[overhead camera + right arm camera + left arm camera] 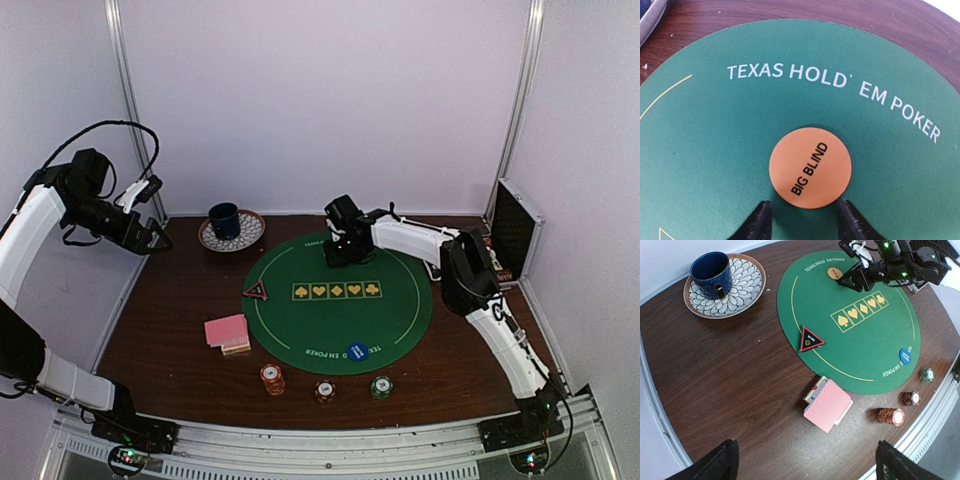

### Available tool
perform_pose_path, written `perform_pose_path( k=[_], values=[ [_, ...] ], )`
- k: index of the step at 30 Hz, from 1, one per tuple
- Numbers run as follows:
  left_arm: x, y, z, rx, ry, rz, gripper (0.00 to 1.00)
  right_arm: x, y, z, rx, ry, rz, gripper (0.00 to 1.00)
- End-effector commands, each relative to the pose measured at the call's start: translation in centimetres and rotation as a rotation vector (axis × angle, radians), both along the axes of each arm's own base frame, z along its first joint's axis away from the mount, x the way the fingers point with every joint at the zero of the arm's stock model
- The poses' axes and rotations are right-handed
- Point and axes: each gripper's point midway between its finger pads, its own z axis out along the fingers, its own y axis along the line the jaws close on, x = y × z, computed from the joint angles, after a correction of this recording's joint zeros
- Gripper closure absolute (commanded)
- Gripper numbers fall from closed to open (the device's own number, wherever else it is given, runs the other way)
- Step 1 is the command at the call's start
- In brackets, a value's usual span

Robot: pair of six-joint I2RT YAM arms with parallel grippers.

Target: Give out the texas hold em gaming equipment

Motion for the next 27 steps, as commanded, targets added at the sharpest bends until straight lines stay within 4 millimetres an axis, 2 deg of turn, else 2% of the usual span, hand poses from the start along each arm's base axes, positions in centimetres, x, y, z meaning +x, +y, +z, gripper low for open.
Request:
perform_pose_path(
  k=[1,4,5,7,13,17,21,27],
  values=[
    [0.1,0.3,0.2,0.009,-0.016,-0.002,0.02,-2.1,-0.7,3.1,-0.059,-0.029,0.04,0.45],
    [-0.1,0.3,0.3,0.011,-0.01,-0.008,0.02,-4.6,-0.6,5.6,-0.039,-0.062,0.07,0.39],
    [-0.2,0.3,0.2,0.012,-0.008,-0.008,0.02,-5.9,-0.9,5.2,-0.048,-0.051,0.079,0.38],
    [-0.3,0.2,0.3,0.01,-0.005,-0.011,0.02,-8.3,-0.7,6.0,-0.039,-0.056,0.106,0.37],
    [-0.8,0.2,0.6,0.008,-0.015,-0.007,0.02,-17.6,0.8,4.6,-0.024,0.011,0.234,0.46],
    [-1.1,0.2,1.0,0.006,-0.02,-0.007,0.02,-22.6,0.9,3.4,-0.049,0.054,0.295,0.47],
    [-1.1,0.3,1.6,0.015,-0.038,0.003,0.02,-25.1,-0.2,2.2,-0.093,0.076,0.304,0.43],
    [-1.4,0.0,2.0,-0.005,-0.041,-0.005,0.02,-27.2,-0.9,0.6,-0.144,0.109,0.328,0.41]
  ],
)
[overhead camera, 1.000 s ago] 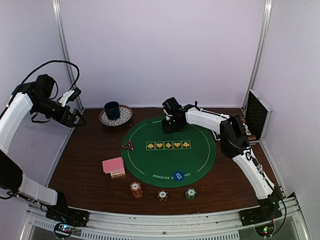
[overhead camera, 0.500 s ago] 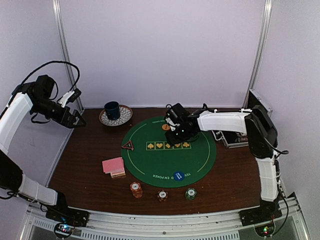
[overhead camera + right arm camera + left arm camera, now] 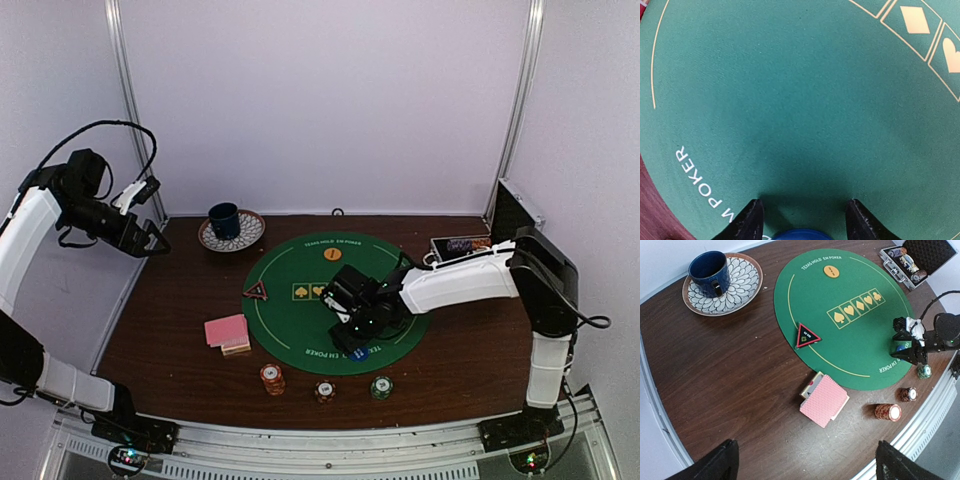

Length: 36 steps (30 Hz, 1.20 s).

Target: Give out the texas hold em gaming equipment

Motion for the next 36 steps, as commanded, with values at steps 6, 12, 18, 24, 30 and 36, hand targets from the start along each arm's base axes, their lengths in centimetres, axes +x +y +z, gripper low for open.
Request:
perform_pose_path(
  k=[6,12,18,24,30,36],
  values=[
    [-0.3,0.1,1.8,-0.005,-0.044,0.002,0.02,-1.8,-1.0,0.6,-0.036,-0.029,0.005,0.41],
    [-0.1,0.0,1.6,-0.009,-0.038,0.0,0.02,-2.6,-3.0,0.4,-0.06,-0.029,-0.018,0.42],
    [-0.1,0.0,1.7,-0.014,-0.035,-0.002,0.02,-3.0,-5.0,0.5,-0.091,-0.044,-0.045,0.44],
    [-0.2,0.0,1.7,-0.009,-0.038,0.001,0.02,-2.5,-7.0,0.3,-0.091,-0.036,-0.095,0.52],
    [-0.2,0.1,1.8,-0.007,-0.044,0.001,0.02,-2.1,-8.7,0.6,-0.08,-0.028,-0.134,0.52],
    [-0.2,0.0,1.7,-0.013,-0.038,-0.001,0.02,-2.0,-8.8,1.4,-0.088,-0.031,-0.121,0.47]
  ],
)
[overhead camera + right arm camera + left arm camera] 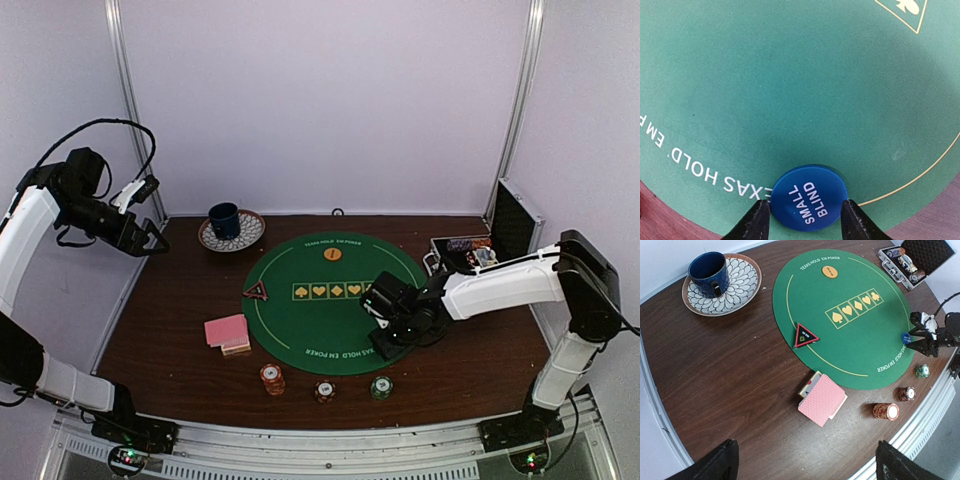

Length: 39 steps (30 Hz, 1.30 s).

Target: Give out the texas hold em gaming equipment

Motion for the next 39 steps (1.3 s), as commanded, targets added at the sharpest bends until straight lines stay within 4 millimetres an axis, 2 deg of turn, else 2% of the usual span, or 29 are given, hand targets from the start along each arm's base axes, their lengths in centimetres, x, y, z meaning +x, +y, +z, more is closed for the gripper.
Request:
perform_pose_path(
  k=[1,5,8,13,17,20,24,27,39],
  values=[
    [0.1,0.1,1.3,-0.007,-0.04,0.001,0.02,0.1,-0.5,1.6,-0.011,-0.025,0.002,0.46],
    [0.0,0.2,1.3,0.004,-0.043,-0.003,0.02,-0.3,-0.2,3.5,0.022,-0.023,0.016,0.4],
    [-0.1,0.2,1.3,0.009,-0.042,-0.006,0.02,-1.5,0.0,5.4,0.038,-0.018,0.039,0.36],
    [-0.2,0.2,1.5,0.01,-0.044,-0.008,0.02,-5.5,0.3,7.8,0.092,0.036,0.084,0.24],
    [-0.2,0.1,1.6,0.005,-0.046,-0.01,0.02,-8.2,0.9,8.6,0.111,0.062,0.119,0.17],
    [-0.3,0.1,1.5,0.001,-0.044,-0.011,0.02,-9.0,1.0,7.9,0.096,0.078,0.128,0.14],
    [-0.4,0.1,1.6,0.0,-0.045,-0.011,0.02,-10.3,2.1,6.1,0.099,0.144,0.158,0.15],
    [-0.5,0.1,1.8,0.004,-0.052,-0.013,0.02,-10.4,2.4,4.8,0.07,0.164,0.162,0.16],
    [-0.4,0.1,1.8,0.003,-0.053,-0.015,0.02,-10.6,3.1,2.2,0.041,0.199,0.173,0.28]
  ],
)
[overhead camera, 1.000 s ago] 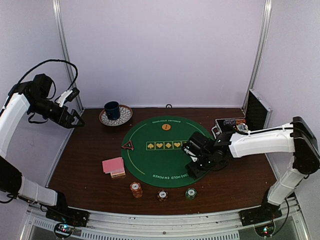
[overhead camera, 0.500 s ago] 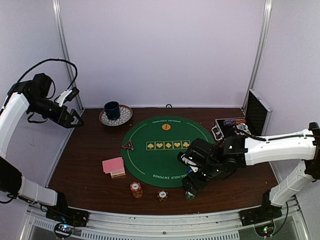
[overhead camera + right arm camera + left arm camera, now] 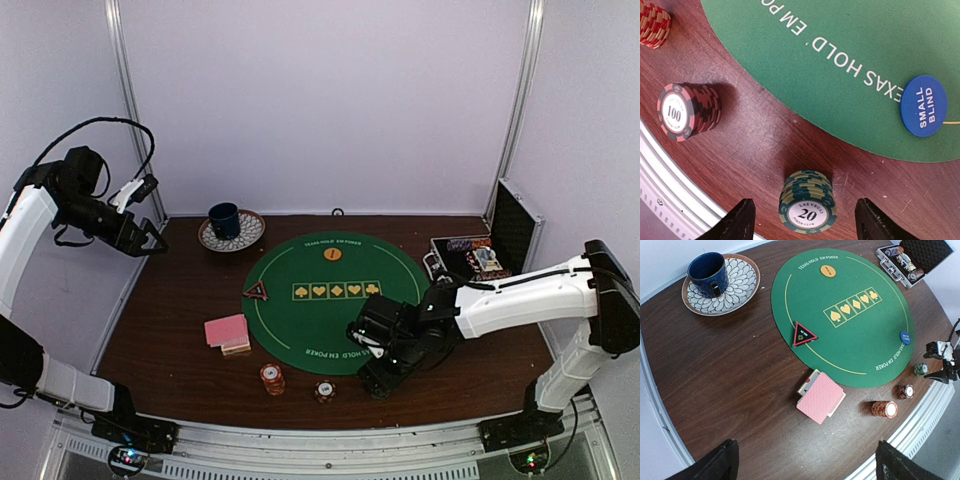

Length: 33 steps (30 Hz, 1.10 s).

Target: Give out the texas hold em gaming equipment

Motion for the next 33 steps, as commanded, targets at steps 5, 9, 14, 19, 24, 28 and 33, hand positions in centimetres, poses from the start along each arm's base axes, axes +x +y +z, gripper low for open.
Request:
perform_pose_path(
  k=[5,9,14,19,24,28,33],
  values=[
    [0.1,0.1,1.5,0.001,-0.054,-0.009,0.02,-0.5,0.0,-1.6,-0.01,0.02,0.007,0.32],
    [0.0,0.1,1.5,0.002,-0.058,-0.01,0.03,-0.4,-0.3,-1.9,-0.022,0.014,0.003,0.35],
    [0.0,0.1,1.6,0.0,-0.057,-0.008,0.03,-0.5,-0.3,-2.1,-0.019,0.013,0.001,0.42],
    [-0.1,0.1,1.7,0.002,-0.062,-0.008,0.02,-0.5,-0.3,-2.0,-0.018,0.012,0.001,0.51],
    [-0.1,0.1,1.8,0.002,-0.063,-0.008,0.03,-0.4,-0.5,-2.1,-0.026,0.01,0.0,0.49],
    [-0.1,0.1,1.8,0.004,-0.067,-0.009,0.02,-0.4,-0.5,-2.2,-0.029,0.009,0.0,0.49],
    [-0.1,0.1,1.8,0.004,-0.067,-0.009,0.02,-0.3,-0.5,-2.0,-0.026,0.006,-0.001,0.58]
  ],
)
